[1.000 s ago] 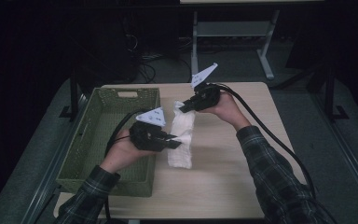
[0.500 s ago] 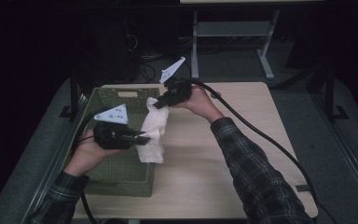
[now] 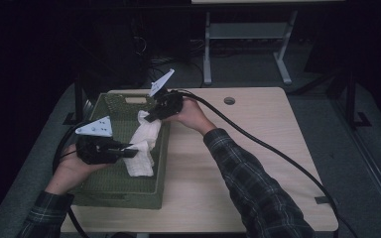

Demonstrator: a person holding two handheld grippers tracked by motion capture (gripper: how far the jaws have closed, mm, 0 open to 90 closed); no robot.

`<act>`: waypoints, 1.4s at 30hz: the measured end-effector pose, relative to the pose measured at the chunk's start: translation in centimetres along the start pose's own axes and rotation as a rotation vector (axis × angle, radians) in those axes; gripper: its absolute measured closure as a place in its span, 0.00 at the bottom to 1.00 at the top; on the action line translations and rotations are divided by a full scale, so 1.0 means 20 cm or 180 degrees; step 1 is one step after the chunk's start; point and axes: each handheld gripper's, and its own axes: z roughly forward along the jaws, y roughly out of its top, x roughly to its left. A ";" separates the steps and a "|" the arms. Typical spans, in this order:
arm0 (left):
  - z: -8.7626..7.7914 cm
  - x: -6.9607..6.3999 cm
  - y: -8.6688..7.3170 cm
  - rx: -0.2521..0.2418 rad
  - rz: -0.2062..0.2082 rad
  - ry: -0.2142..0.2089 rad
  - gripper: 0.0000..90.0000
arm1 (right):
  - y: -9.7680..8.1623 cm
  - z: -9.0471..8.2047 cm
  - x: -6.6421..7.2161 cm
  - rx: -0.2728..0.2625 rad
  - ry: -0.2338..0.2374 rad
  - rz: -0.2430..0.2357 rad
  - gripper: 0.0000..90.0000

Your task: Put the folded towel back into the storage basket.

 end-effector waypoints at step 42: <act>0.22 0.02 0.03 -0.0204 -0.0250 0.0024 0.41 | -0.04 0.01 -0.16 -0.0125 -0.0400 0.0223 0.44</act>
